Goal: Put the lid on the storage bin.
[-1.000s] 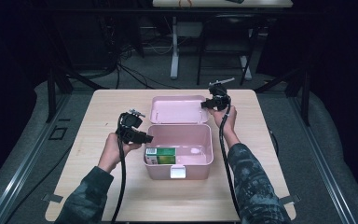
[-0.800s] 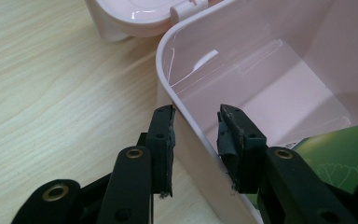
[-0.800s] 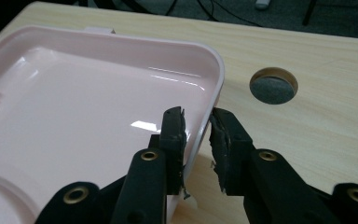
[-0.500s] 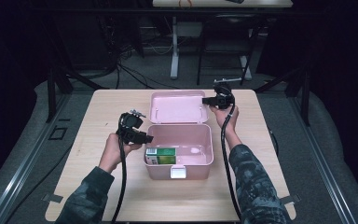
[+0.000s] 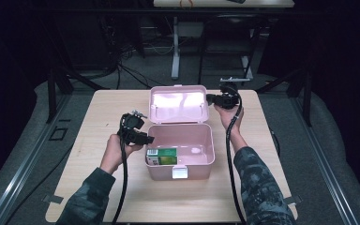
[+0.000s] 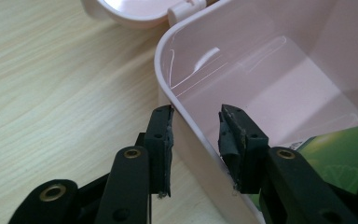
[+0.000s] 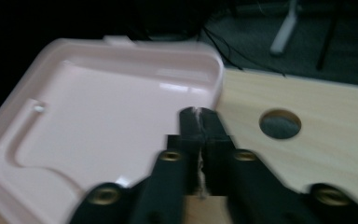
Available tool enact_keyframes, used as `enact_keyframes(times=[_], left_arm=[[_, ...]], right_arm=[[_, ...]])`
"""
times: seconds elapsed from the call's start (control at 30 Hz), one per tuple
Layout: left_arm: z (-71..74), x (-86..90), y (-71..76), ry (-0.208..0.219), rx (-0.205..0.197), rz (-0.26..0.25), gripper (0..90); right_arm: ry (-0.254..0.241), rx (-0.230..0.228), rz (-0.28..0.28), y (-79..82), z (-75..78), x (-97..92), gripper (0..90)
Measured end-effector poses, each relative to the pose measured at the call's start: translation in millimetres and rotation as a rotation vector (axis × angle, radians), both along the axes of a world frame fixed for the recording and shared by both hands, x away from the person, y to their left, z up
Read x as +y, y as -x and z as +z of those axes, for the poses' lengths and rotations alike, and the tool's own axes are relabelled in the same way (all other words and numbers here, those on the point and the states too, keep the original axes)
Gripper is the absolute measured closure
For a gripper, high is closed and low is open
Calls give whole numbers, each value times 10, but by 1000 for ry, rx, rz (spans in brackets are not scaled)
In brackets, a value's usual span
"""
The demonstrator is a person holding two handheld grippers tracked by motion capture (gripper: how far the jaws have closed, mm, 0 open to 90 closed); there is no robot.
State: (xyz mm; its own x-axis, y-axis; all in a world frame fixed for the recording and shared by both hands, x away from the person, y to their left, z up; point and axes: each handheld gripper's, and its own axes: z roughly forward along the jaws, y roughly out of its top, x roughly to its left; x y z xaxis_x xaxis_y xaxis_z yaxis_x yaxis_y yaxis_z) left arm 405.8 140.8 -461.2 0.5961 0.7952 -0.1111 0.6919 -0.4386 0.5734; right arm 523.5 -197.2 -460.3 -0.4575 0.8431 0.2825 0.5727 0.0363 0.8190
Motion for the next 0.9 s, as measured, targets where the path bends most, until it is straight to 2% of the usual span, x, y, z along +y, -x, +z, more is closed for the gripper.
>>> enact_keyframes(times=[0.03, 0.07, 0.1, 0.13, 0.2, 0.27, 0.4, 0.53, 0.67, 0.7, 0.9], left_arm=[[-3, -3, -2, 6, 2, -1, 650], [-4, -16, -6, 1, -6, 0, 654], [-3, -17, -7, 1, -7, -3, 656], [-6, -12, -9, 12, -1, -4, 660], [-11, -13, -10, 20, 0, 4, 666], [-11, -15, -7, 20, 0, 7, 667], [-10, -15, -8, 18, 0, 5, 668], [-10, -17, -7, 19, -1, 5, 668], [-11, -16, -7, 18, -2, 3, 667], [-11, -17, -7, 19, -1, 5, 667], [-14, -14, -6, 21, -3, 4, 667]], right_arm=[[-29, -8, 35, 16, 16, 1, 900], [-18, -12, 52, 24, 29, 29, 900], [41, -7, 74, 40, 62, 114, 900], [73, -32, 79, 69, 91, 191, 900], [91, -27, 91, 66, 115, 259, 883], [127, -17, 66, 40, 109, 275, 827], [147, 55, 0, -46, 3, 157, 739], [151, 92, -44, -121, -104, 59, 701], [153, 109, -59, -188, -195, 29, 695], [145, 126, -61, -210, -221, 24, 693], [136, 154, -62, -315, -343, 83, 689]])
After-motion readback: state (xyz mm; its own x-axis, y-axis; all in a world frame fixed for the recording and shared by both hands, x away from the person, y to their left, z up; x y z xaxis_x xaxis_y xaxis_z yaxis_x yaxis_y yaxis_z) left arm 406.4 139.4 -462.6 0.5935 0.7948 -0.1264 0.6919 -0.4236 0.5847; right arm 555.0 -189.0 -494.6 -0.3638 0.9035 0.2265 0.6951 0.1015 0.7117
